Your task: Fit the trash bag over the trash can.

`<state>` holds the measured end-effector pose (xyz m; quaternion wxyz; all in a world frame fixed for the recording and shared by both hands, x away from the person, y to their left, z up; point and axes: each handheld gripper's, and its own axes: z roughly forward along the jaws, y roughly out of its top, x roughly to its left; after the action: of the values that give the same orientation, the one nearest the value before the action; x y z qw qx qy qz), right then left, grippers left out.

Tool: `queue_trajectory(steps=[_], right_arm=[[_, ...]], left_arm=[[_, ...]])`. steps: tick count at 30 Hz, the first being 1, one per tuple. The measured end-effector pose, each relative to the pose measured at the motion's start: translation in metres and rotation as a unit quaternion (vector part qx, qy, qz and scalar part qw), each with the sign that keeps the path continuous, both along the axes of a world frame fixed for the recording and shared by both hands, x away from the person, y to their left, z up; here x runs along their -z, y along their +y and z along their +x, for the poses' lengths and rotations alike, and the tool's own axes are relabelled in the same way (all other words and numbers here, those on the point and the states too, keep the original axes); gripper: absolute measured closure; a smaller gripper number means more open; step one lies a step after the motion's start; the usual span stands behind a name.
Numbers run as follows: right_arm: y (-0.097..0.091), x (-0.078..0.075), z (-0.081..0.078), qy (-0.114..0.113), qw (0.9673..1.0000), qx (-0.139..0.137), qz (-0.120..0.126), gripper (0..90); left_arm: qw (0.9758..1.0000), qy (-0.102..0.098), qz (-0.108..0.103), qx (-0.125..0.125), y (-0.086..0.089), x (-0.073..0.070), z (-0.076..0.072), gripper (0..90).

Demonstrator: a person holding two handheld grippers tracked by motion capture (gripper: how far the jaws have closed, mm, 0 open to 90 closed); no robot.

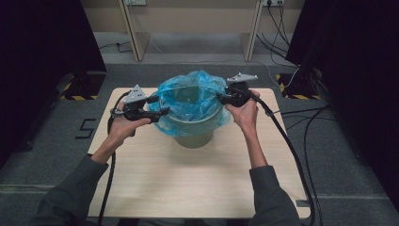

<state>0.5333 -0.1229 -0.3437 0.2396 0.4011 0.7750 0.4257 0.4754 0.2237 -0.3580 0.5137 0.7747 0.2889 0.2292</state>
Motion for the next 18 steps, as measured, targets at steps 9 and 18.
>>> queue_trajectory(steps=[9, 18], right_arm=[[0.009, -0.018, -0.044, -0.029, 0.9995, 0.006, -0.01, 34.8], [0.023, -0.01, -0.072, -0.008, 0.9995, -0.007, -0.029, 34.4]], left_arm=[[0.9995, -0.007, -0.031, 0.006, 0.001, -0.016, 0.003, 29.7], [0.9983, 0.016, -0.049, -0.029, 0.011, -0.02, 0.028, 28.9]])
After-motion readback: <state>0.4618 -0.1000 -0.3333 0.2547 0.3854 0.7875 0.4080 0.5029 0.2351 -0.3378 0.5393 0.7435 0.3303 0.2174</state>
